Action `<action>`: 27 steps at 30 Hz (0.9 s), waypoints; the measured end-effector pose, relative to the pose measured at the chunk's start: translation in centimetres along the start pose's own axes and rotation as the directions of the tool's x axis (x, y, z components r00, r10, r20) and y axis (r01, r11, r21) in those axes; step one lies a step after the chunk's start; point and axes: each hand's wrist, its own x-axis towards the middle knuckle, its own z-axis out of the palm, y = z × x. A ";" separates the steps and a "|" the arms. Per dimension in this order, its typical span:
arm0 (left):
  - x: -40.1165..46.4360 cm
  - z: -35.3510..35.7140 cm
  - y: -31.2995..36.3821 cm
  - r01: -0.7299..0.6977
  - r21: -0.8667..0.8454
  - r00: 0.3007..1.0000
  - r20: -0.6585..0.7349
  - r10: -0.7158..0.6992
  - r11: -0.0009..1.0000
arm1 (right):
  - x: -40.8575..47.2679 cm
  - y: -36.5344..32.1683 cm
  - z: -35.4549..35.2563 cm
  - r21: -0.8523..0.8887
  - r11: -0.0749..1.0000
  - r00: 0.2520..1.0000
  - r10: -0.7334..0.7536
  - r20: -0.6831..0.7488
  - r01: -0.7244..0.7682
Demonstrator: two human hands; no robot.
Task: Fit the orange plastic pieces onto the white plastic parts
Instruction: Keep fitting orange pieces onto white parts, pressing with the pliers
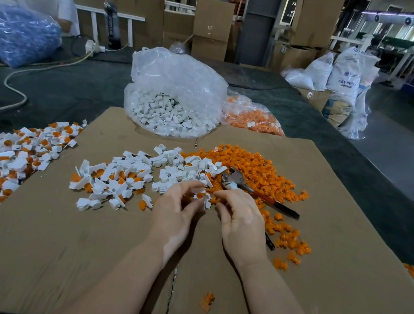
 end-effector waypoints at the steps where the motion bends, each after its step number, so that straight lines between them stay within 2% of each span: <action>1: 0.0 0.0 0.0 -0.004 -0.001 0.999 -0.046 0.004 1.000 | 0.0 0.0 0.1 -0.034 0.999 1.000 0.001 -0.012 -0.002; 4: 0.2 -0.5 0.1 -0.021 0.065 0.985 -0.169 0.031 0.998 | 0.0 0.1 0.3 -0.134 0.991 0.999 -0.031 -0.012 0.029; 7: 1.4 -2.0 0.0 -0.026 0.160 0.970 -0.234 0.063 0.987 | 0.1 0.2 0.6 -0.203 0.979 1.000 -0.029 0.010 0.031; 11: 3.3 -4.3 -1.2 0.039 0.420 0.950 -0.298 0.097 0.907 | 0.1 0.2 0.8 -0.256 0.966 0.999 -0.014 0.044 0.025; 14: 3.7 -4.9 -2.0 0.076 0.508 0.946 -0.308 0.099 0.858 | 0.1 0.2 1.0 -0.286 0.958 0.999 -0.014 0.037 0.024; 20: 3.7 -4.9 -1.9 0.107 0.660 0.972 -0.228 0.062 0.743 | 0.0 0.1 1.2 -0.417 0.909 0.999 -0.038 -0.018 0.027; 23: 3.0 -3.7 -0.8 -0.068 0.590 0.965 -0.165 0.203 0.804 | 0.1 0.0 1.2 -0.471 0.881 0.999 -0.043 0.017 0.046; 27: 1.6 -1.2 0.2 -0.226 0.515 0.969 0.034 0.243 0.827 | 0.0 -0.2 0.9 -0.481 0.874 0.997 -0.036 0.075 0.068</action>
